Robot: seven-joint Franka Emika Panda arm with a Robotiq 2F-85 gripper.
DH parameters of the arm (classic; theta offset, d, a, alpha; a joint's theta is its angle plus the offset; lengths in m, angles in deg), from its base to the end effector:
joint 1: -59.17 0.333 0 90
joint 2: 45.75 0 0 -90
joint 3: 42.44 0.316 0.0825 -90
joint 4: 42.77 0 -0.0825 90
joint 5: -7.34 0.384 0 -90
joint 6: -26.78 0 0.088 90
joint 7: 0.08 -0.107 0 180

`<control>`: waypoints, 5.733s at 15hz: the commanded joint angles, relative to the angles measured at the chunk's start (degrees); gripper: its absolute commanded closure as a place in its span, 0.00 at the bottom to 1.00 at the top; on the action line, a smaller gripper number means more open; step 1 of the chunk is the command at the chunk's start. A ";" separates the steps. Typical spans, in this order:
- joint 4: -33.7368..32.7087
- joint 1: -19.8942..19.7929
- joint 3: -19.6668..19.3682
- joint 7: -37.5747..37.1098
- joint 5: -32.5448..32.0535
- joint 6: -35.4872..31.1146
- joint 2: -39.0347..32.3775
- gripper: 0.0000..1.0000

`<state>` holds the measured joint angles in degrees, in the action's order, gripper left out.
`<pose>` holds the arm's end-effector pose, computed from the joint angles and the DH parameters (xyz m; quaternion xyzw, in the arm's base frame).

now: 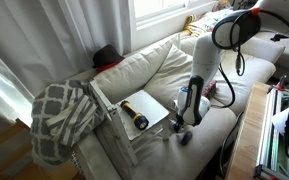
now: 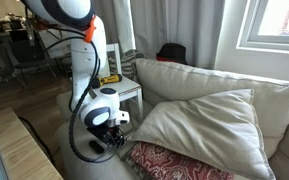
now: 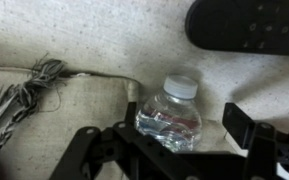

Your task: Put the flashlight on it's side then put the bottle onto the chair

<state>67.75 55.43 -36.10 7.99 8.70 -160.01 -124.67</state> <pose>0.4299 0.0355 -0.1872 -0.9976 -0.0379 0.0182 0.0545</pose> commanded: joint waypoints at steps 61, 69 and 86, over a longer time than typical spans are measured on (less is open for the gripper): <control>-2.62 0.24 -3.74 5.46 -9.86 -1.68 -1.09 0.00; -8.34 1.92 -3.61 4.92 -9.98 2.32 -4.92 0.00; 8.40 13.41 -14.68 3.44 -11.86 19.54 15.70 0.76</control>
<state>66.97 65.41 -47.04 12.45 -0.58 -147.21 -118.67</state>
